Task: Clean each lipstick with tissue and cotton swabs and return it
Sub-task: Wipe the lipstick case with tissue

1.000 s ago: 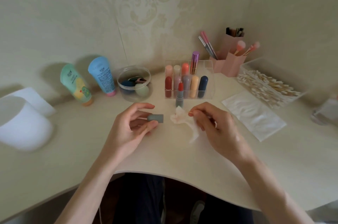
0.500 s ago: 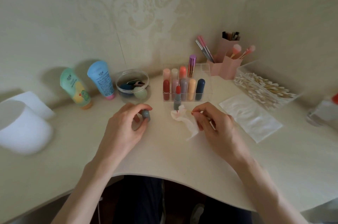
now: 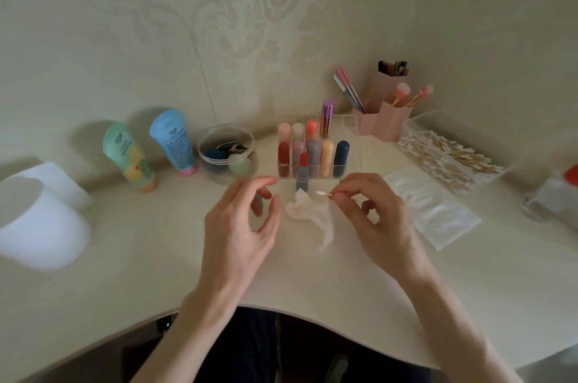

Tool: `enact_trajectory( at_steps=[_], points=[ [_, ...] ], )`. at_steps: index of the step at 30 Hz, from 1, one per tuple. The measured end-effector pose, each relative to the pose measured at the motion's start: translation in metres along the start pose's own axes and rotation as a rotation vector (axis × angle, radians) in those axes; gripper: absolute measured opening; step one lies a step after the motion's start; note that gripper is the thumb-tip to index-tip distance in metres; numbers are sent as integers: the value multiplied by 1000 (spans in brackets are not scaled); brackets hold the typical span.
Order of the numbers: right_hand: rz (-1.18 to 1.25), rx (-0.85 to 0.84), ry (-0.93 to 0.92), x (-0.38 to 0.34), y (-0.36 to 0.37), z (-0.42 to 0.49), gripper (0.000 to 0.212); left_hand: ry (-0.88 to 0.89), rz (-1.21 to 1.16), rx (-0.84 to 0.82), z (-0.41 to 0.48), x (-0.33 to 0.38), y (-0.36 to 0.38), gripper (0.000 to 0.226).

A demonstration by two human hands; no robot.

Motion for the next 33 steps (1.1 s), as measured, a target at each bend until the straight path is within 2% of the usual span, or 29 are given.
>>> enact_trajectory(
  at_steps=[3,6,9,12,15,20,24,28,30,33],
  points=[
    [58,-92,86,9,6,-2,17,-34,-22,-26,-5,2,10,15],
    [62,-157,135,11,12,-4,9,-39,-27,-78,-9,2,16,18],
    [39,-199,126,9,14,-5,12,-43,-24,-108,-9,2,18,19],
    [124,-190,153,11,16,-5,13,-28,-27,-136,-10,4,22,17],
    [261,-69,231,18,8,-2,13,2,-56,-193,-12,7,30,11],
    [283,238,310,32,-28,-2,15,69,52,-409,-21,21,64,46],
    [260,365,282,31,-43,-3,15,136,187,-425,-22,40,87,51],
    [147,428,156,15,-53,-3,17,128,228,-448,-19,50,104,61],
    [126,416,80,3,-52,-3,17,85,136,-407,-17,51,100,54],
    [114,379,4,-10,-45,-4,16,-32,-16,-209,-11,35,76,21]
  ],
)
Point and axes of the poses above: each hand's wrist, its own z-axis towards the middle knuckle, its own y-axis out of the palm, x = y × z, the point moved 9 cm from there along z, towards the middle knuckle, and after that the axes turned 3 degrees about -y, right-handed, at the moved point
